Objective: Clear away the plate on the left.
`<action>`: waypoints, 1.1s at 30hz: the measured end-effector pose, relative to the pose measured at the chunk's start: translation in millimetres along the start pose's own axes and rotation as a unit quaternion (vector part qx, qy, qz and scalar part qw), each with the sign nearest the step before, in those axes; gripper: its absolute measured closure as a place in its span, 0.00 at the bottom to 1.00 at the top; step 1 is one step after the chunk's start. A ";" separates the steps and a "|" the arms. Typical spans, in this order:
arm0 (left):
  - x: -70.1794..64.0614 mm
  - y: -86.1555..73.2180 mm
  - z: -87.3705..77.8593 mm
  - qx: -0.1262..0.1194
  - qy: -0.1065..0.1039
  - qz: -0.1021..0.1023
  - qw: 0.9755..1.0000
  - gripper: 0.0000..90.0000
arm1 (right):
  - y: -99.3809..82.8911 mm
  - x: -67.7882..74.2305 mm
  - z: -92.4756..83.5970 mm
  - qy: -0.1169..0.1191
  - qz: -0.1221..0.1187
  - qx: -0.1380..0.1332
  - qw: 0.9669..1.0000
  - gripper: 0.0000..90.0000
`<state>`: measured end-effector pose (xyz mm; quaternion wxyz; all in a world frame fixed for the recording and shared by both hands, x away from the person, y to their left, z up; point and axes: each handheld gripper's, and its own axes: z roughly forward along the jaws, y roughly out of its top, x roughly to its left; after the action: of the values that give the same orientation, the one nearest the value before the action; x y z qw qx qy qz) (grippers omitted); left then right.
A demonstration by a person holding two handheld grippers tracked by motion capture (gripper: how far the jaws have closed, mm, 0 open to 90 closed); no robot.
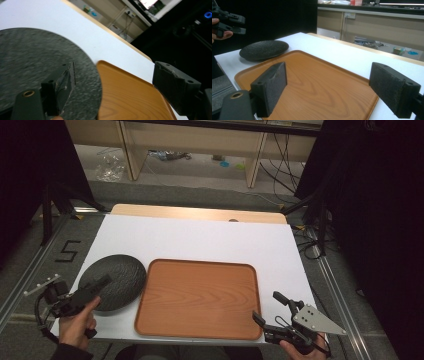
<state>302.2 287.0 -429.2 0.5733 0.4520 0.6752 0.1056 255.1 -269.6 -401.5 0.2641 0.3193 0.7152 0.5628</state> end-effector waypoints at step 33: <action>43.4 11.6 -4.5 0.034 0.061 -0.083 0.994 0.24 | -0.1 0.3 0.2 0.005 0.001 0.002 1.000 0.18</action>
<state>306.8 327.1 -449.6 0.5222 0.4061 0.7473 0.0624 255.1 -269.2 -401.6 0.2598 0.3177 0.7175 0.5628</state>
